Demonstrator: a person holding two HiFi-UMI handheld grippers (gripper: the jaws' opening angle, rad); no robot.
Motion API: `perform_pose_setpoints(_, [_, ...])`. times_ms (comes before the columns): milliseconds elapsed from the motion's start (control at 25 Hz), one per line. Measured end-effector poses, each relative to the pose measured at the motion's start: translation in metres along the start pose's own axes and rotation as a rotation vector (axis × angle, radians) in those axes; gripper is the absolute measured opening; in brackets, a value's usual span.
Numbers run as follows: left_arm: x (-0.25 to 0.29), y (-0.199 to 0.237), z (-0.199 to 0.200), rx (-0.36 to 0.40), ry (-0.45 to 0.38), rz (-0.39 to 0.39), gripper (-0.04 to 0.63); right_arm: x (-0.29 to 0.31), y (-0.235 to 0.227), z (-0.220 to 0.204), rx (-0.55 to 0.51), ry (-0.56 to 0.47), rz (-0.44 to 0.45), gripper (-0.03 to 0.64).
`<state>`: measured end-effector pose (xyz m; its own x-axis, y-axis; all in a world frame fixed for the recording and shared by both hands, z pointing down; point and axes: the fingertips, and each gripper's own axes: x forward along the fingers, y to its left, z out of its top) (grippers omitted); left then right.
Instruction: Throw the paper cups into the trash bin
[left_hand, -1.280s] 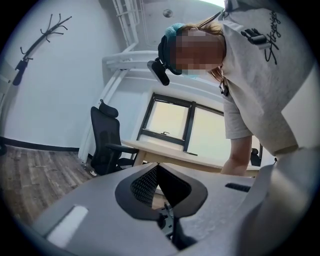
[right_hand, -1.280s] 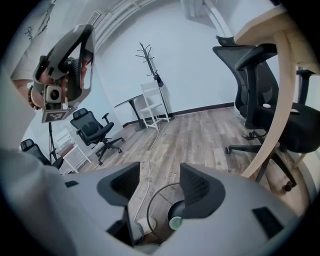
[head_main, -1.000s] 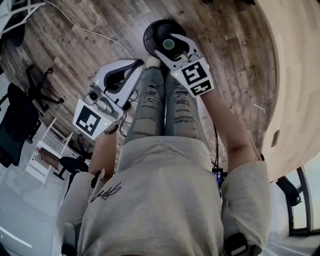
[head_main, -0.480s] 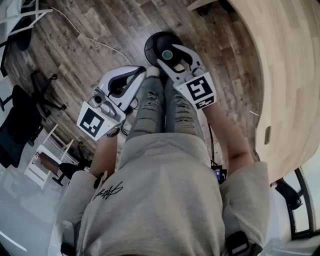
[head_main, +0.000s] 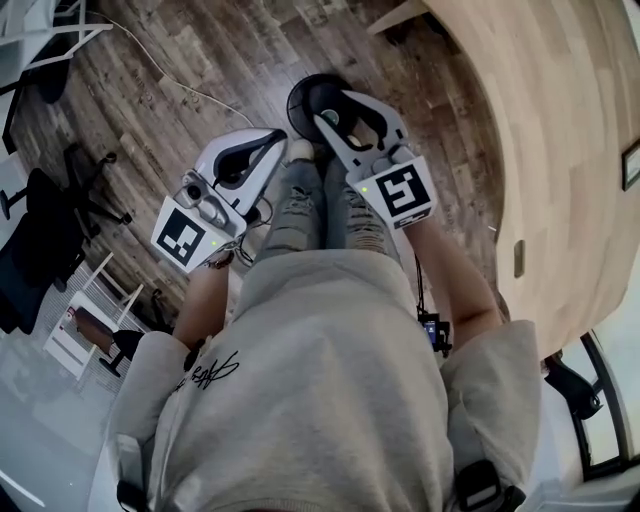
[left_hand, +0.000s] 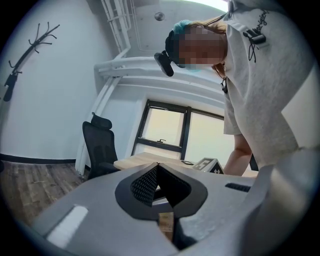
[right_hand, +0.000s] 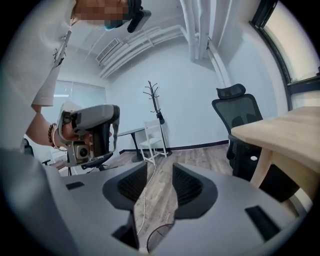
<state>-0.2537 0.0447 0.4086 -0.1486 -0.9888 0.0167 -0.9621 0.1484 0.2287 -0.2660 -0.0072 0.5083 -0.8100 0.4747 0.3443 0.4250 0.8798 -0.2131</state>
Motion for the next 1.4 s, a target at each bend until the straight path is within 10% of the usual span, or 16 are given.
perform_pose_setpoints(1400, [0.001,-0.041,0.073,0.097,-0.055,-0.026,0.0,-0.065,0.03,0.129,-0.029,-0.274,-0.003,0.038])
